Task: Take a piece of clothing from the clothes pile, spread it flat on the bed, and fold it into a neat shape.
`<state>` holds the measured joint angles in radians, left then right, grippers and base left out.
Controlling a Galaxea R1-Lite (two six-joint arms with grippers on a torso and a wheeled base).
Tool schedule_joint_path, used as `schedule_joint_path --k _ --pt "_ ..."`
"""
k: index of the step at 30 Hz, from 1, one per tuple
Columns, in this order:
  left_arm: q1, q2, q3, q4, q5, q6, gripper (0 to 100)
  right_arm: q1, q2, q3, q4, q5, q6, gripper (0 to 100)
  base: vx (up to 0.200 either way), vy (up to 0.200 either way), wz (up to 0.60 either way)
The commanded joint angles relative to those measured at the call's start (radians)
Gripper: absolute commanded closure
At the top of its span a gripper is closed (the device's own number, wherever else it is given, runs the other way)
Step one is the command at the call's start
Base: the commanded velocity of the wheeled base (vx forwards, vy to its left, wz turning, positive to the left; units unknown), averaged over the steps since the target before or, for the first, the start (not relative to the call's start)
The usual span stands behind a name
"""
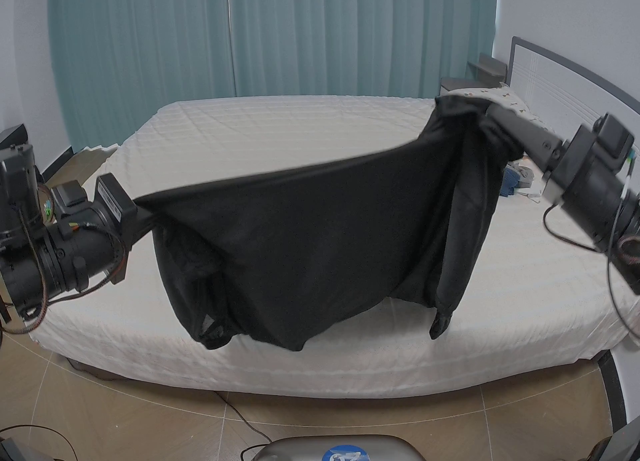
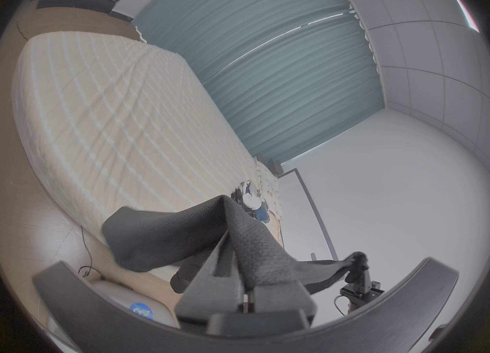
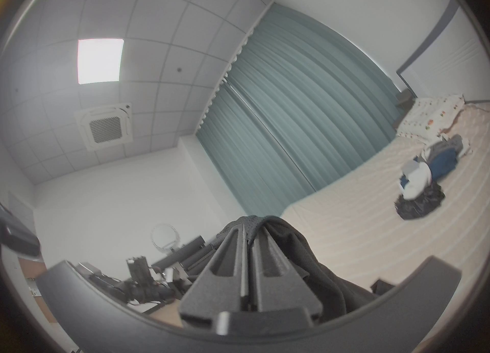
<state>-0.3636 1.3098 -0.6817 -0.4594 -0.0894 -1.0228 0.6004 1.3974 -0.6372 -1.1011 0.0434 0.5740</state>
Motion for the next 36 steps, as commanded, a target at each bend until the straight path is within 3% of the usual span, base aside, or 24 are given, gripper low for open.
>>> schedule_joint_path --k 1,5,14,29,36 --pt "0.057 -0.011 -0.144 0.09 0.0 0.004 100 -0.09 -0.072 -0.216 0.121 0.035 0.01 100 0.0 0.0 0.0" --pt "0.078 0.085 -0.219 0.126 0.0 0.001 100 -0.163 0.074 -0.343 0.216 0.09 0.012 100 0.0 0.0 0.0" --pt "0.134 0.27 -0.325 0.125 -0.012 -0.005 100 -0.192 0.388 -0.555 0.214 0.072 0.009 100 0.0 0.0 0.0" --pt "0.19 0.559 -0.55 0.133 -0.009 -0.016 100 -0.211 0.65 -0.834 0.202 0.047 -0.005 100 0.2 0.0 0.0" --pt "0.204 0.72 -0.624 0.13 0.0 -0.014 100 -0.217 0.752 -0.878 0.198 0.046 -0.029 100 0.171 0.0 0.0"
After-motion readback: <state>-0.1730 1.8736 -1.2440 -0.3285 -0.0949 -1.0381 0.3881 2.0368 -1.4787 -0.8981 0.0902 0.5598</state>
